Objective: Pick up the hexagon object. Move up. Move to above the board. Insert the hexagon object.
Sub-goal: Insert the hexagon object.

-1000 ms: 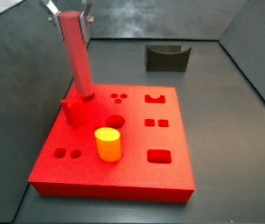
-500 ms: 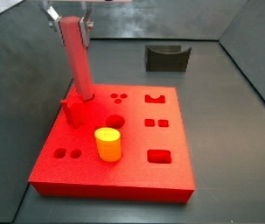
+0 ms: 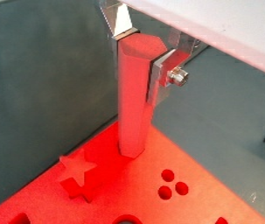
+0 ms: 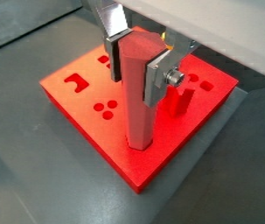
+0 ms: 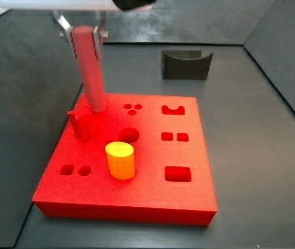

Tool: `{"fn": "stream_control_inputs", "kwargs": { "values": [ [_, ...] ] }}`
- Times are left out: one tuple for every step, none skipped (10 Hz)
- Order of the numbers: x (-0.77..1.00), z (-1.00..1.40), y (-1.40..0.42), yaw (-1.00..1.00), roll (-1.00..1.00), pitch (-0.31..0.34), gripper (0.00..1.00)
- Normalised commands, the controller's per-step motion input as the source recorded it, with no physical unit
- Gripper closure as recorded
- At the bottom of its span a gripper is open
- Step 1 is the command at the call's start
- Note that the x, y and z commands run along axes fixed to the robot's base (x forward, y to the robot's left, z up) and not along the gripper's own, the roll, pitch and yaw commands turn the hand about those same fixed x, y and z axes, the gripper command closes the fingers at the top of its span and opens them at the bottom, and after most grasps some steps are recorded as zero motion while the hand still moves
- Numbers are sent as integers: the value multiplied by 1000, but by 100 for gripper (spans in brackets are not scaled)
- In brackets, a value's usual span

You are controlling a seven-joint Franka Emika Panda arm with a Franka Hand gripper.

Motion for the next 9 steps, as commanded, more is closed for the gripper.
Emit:
{"fn": "stream_control_inputs", "kwargs": {
  "values": [
    [0, -349, 0, 0, -17, -64, 100],
    [0, -420, 0, 0, 0, -70, 100],
    [109, -391, -49, 0, 0, 0, 100],
    [166, -423, -63, 0, 26, 0, 100],
    [103, -346, -66, 0, 43, 0, 100],
    [57, -280, -57, 0, 44, -23, 100],
    [0, -129, -14, -31, 0, -59, 100],
    [0, -63, 0, 0, 0, -51, 100],
    [0, -14, 0, 0, 0, -24, 100]
  ]
}}
